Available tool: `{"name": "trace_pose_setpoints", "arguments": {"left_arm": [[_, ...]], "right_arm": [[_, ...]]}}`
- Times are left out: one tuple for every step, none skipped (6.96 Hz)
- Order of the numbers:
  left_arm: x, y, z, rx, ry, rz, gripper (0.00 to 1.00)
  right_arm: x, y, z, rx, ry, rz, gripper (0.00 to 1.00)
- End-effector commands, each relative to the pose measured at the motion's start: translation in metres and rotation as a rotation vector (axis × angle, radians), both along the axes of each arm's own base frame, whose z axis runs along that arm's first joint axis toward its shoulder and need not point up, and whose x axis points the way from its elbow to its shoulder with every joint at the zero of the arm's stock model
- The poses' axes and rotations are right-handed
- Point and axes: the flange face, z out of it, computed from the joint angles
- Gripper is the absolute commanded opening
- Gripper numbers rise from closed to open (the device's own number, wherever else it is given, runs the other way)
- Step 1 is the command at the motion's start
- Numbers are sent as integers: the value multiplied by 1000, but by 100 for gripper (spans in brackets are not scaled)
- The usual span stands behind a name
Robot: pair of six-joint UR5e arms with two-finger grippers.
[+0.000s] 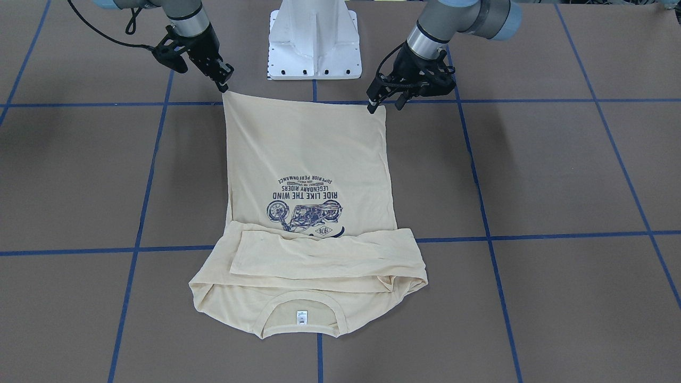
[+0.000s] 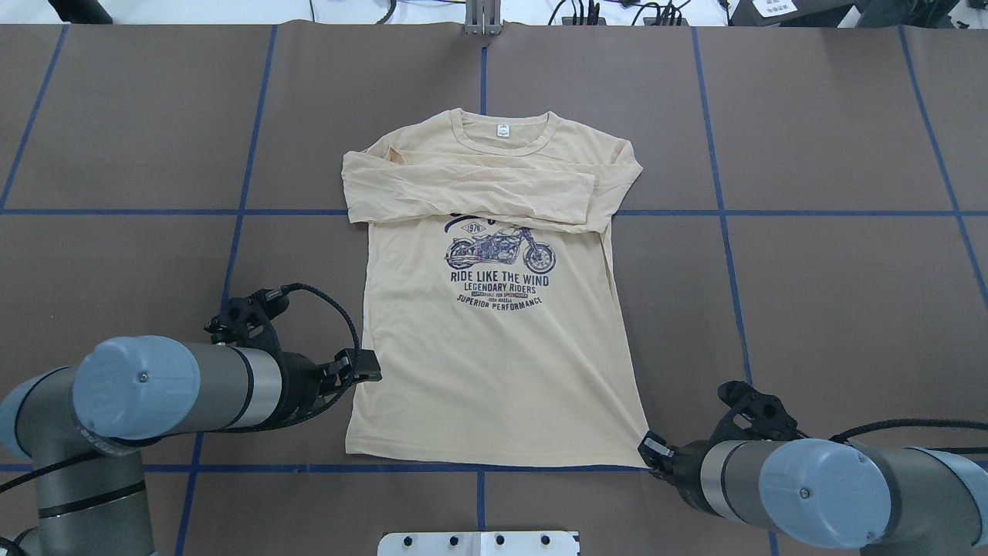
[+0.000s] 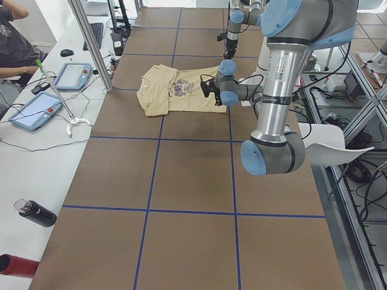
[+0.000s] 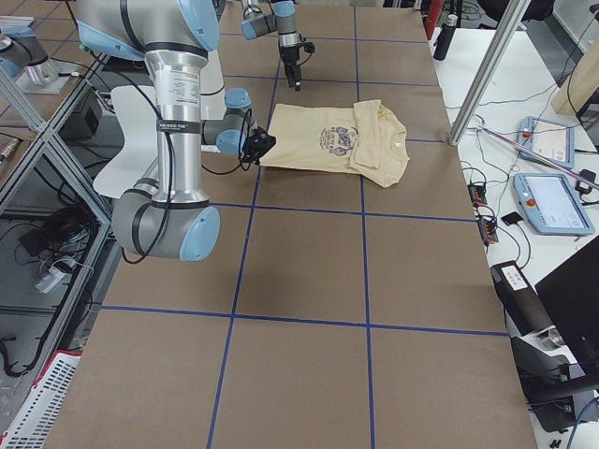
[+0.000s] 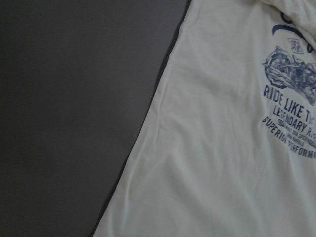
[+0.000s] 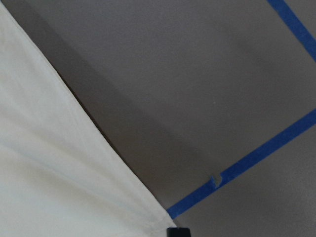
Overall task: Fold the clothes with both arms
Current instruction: 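Move the left gripper down to the hem corner nearest it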
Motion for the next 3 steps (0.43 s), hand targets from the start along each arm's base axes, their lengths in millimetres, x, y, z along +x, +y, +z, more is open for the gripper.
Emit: {"name": "trace_pose_setpoints", "arguments": {"left_arm": [[11, 25, 14, -67, -44, -5, 82], [19, 34, 18, -82, -51, 4, 80], [21, 38, 16, -115, -42, -7, 79]], "right_arm": [[1, 0, -1, -1, -1, -1, 0], [1, 0, -1, -1, -1, -1, 0], [1, 1, -1, 0, -3, -1, 0]]}}
